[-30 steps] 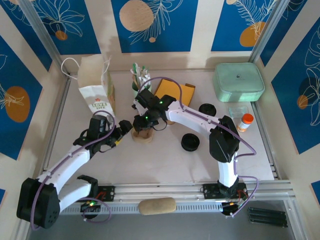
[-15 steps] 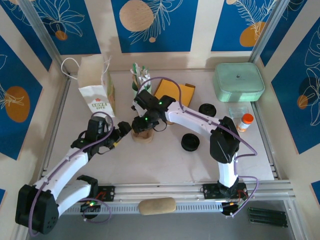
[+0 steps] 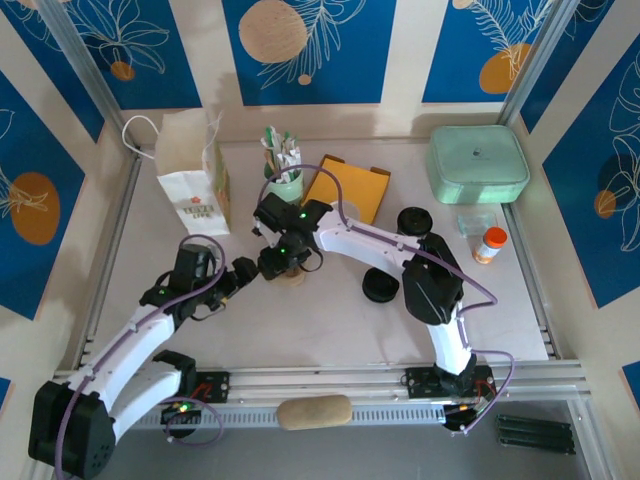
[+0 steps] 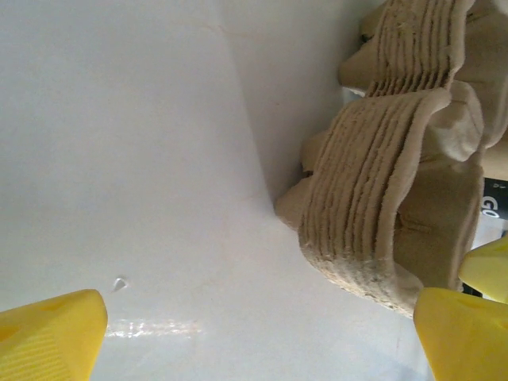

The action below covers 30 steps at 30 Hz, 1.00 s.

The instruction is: Pack the takeout coffee

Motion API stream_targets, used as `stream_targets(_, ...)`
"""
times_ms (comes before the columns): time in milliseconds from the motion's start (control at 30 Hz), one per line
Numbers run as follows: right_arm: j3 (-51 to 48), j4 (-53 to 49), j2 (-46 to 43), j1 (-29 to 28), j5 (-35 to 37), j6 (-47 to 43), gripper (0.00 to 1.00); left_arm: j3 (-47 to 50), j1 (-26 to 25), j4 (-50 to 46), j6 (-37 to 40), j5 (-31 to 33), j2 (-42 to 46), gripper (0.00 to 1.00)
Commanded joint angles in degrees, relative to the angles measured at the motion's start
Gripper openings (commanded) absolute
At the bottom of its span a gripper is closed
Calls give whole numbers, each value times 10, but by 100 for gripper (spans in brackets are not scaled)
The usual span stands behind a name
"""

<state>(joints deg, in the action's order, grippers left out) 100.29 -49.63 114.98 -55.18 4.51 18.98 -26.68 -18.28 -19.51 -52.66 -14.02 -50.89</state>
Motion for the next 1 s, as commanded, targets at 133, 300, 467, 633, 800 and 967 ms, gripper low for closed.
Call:
stream_targets(133, 11, -37, 31, -20, -18, -22, 49, -6, -4, 46, -5, -2, 14, 99)
stream_targets(300, 10, -38, 37, -22, -18, -24, 49, -5, -3, 47, -6, -2, 14, 100)
stream_targets(467, 6, -37, 42, -21, -14, -26, 49, -4, -3, 52, -10, -4, 12, 99)
stream_targets(633, -1, -32, 44, -19, -15, -26, 48, -6, -3, 53, -11, -5, 12, 100)
stream_targets(800, -12, -27, 45, -14, -15, -24, 48, -8, -3, 52, -11, -4, 12, 99)
stream_targets(967, -25, -21, 38, -8, -16, -22, 46, -9, -3, 53, -12, -5, 12, 99)
